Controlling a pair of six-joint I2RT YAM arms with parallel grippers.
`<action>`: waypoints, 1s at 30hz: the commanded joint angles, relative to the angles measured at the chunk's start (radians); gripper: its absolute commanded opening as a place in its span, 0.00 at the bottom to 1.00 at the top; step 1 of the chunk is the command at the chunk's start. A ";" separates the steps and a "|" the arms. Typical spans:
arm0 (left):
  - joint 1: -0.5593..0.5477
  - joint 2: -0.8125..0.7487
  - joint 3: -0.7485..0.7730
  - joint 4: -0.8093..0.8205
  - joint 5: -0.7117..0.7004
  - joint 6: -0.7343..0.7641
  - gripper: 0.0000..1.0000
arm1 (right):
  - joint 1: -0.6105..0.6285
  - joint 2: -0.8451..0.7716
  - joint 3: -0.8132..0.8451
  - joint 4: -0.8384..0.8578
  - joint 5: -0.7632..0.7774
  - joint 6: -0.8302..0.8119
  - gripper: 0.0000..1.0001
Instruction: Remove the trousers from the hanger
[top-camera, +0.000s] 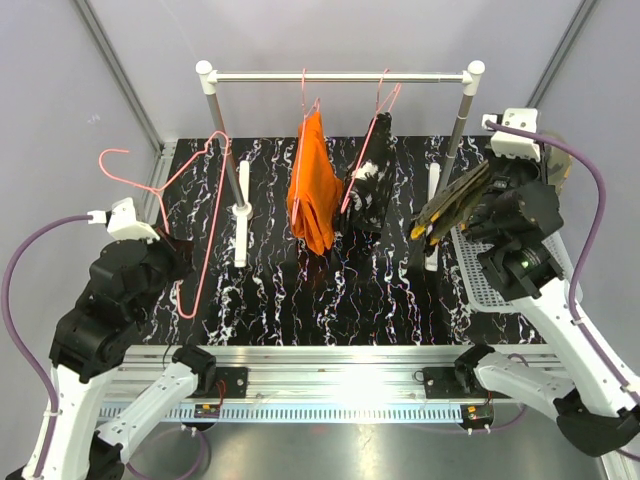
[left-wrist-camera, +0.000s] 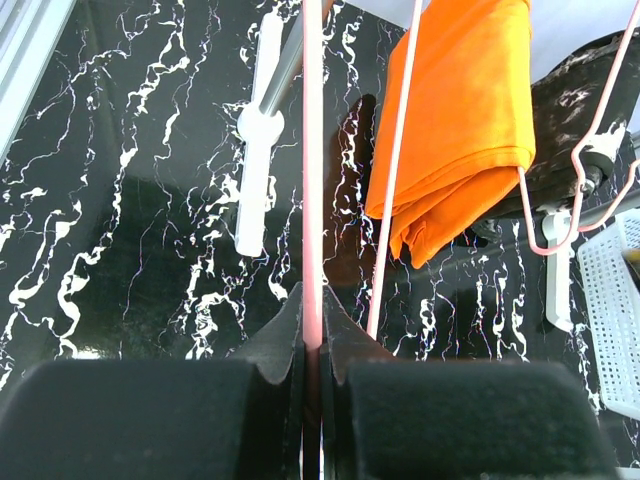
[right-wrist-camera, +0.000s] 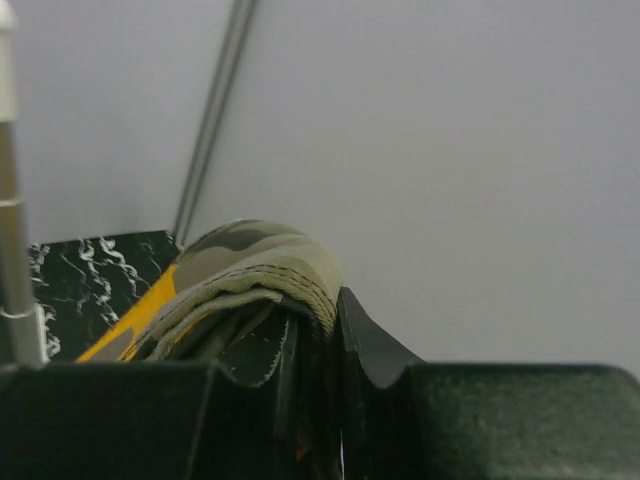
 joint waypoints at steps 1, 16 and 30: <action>0.001 -0.021 0.037 0.031 -0.001 0.025 0.00 | -0.154 -0.077 -0.053 0.001 -0.074 0.223 0.00; 0.001 -0.079 -0.152 0.149 0.149 0.065 0.00 | -0.455 -0.018 -0.392 -0.008 -0.040 0.358 0.00; 0.001 -0.119 -0.200 0.137 0.076 0.102 0.00 | -0.448 0.329 -0.312 -0.568 -0.256 0.900 0.08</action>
